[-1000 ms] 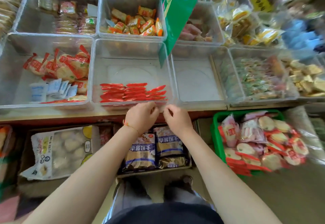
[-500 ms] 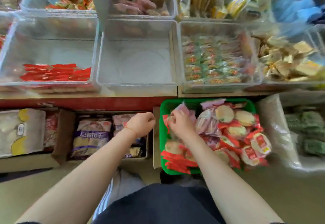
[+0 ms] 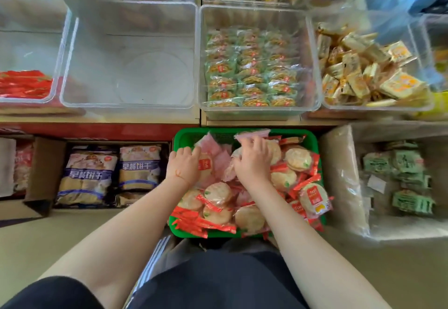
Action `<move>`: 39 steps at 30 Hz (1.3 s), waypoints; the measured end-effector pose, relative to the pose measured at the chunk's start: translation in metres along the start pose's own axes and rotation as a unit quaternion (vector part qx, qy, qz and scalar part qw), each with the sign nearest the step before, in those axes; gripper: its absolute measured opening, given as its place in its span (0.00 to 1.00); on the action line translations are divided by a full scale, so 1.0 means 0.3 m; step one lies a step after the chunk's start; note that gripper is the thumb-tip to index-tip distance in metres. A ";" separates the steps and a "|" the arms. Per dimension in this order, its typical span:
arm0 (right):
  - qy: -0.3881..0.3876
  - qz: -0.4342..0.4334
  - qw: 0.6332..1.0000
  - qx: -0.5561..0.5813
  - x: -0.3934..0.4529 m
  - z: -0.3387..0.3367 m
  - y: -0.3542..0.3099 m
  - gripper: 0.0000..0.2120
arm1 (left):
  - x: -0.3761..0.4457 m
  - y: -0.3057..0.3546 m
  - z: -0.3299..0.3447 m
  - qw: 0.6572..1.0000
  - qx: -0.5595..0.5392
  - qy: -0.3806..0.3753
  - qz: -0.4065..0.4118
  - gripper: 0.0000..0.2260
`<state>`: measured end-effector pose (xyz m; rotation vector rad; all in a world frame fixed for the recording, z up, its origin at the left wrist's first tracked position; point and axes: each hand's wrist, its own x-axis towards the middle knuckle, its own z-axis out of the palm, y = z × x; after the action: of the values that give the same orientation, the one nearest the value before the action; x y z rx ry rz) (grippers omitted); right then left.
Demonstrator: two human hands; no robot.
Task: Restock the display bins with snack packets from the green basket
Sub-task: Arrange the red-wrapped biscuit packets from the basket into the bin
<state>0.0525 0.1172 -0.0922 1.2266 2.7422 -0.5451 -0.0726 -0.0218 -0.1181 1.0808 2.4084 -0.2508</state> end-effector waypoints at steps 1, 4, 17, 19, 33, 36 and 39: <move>-0.007 0.030 0.999 -0.028 0.011 -0.009 0.036 0.20 | 0.003 0.013 0.000 1.000 0.000 -0.009 -0.014 0.24; -0.060 0.117 0.990 -0.045 0.032 -0.021 0.103 0.27 | 0.009 0.053 -0.030 0.994 -0.079 -0.059 -0.039 0.20; -0.057 0.213 0.853 0.473 0.052 -0.173 0.024 0.20 | -0.063 0.059 -0.239 0.775 -0.614 -0.102 -0.111 0.13; -0.087 0.258 0.722 0.636 0.051 -0.208 0.005 0.16 | -0.069 0.039 -0.244 0.766 -0.628 -0.087 -0.103 0.12; -0.210 0.226 0.586 0.749 -0.041 -0.183 -0.251 0.14 | -0.170 -0.275 -0.304 0.700 -0.701 -0.086 -0.108 0.09; -0.218 0.202 0.588 0.752 -0.047 -0.138 -0.421 0.20 | -0.203 -0.437 -0.328 0.672 -0.726 -0.128 -0.068 0.09; -0.258 0.150 0.589 0.751 -0.065 -0.059 -0.651 0.25 | -0.232 -0.670 -0.318 0.667 -0.728 -0.158 -0.034 0.12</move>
<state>-0.0770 -0.0101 -0.0158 1.1373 1.0241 -2.7821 -0.2158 -0.1684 -0.0067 0.1005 1.4674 1.1875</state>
